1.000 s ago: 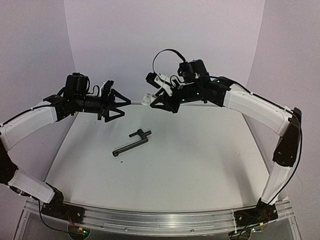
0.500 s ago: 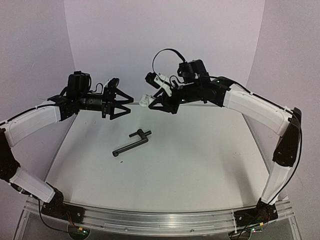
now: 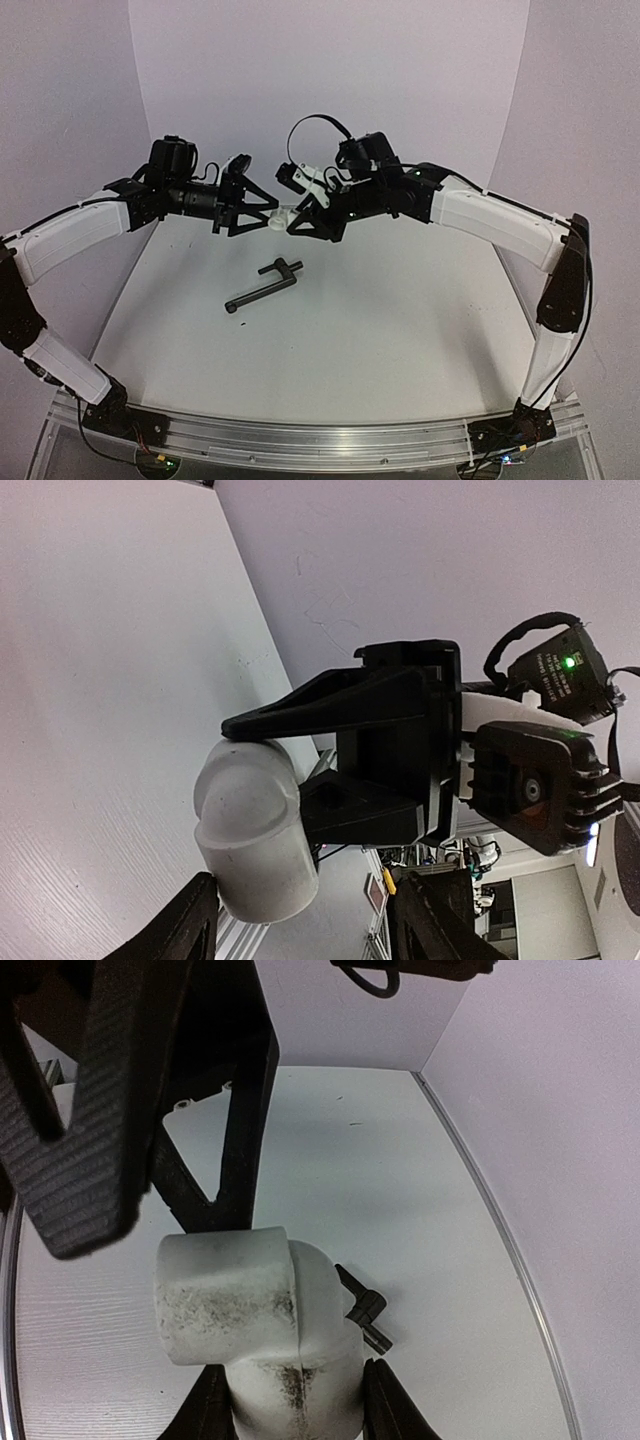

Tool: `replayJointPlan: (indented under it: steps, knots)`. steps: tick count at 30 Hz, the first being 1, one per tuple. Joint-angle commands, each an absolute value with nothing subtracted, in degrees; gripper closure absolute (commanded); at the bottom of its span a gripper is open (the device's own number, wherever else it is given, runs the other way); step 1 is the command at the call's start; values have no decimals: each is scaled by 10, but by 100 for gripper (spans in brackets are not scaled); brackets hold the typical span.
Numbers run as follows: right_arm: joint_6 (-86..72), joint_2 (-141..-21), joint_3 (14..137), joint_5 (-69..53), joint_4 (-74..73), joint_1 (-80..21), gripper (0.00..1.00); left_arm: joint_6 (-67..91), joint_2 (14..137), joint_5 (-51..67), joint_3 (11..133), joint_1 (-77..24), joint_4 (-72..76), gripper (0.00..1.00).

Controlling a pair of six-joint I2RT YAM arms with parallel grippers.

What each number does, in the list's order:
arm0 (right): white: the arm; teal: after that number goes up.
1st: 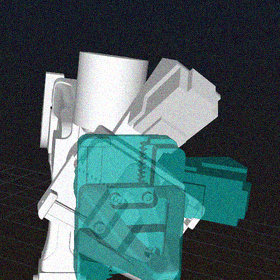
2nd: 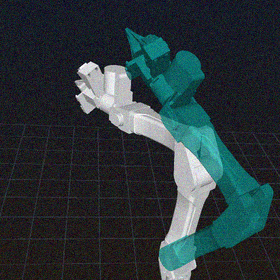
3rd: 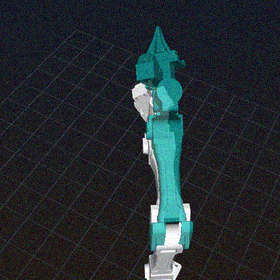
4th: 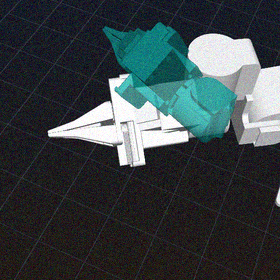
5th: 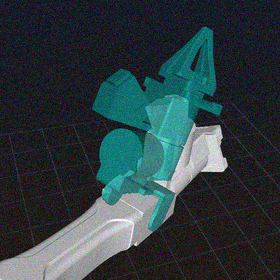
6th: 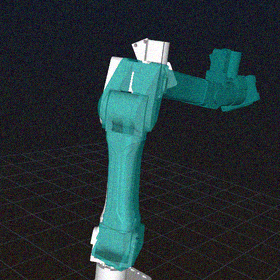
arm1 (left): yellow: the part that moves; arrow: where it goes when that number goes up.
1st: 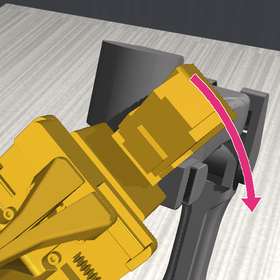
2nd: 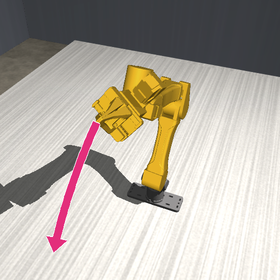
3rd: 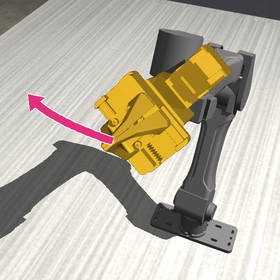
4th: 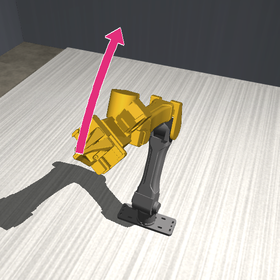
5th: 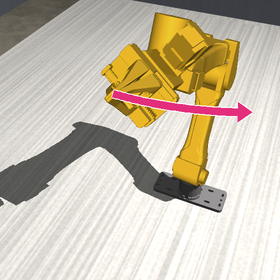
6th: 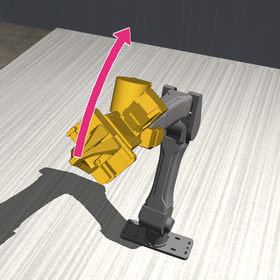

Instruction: Install the water faucets

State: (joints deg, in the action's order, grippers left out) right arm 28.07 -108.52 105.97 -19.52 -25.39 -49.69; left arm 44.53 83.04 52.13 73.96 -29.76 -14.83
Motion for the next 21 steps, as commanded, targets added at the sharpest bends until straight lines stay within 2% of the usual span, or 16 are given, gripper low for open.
replayJointPlan:
  steps: [1,9,14,18,21]
  knots:
    - [266,-1093,1074,-184,-226,-504,67,419,846,504,777,-312,-175,40]
    - [263,-1092,1070,-182,-222,-507,67,409,865,481,794,-324,-202,42]
    - [263,-1087,1062,-172,-221,-508,65,403,872,474,804,-329,-210,57]
    - [257,-1077,1048,-154,-220,-508,51,397,871,466,807,-330,-212,71]
    - [257,-1049,1014,-147,-220,-506,29,388,874,459,819,-331,-219,78]
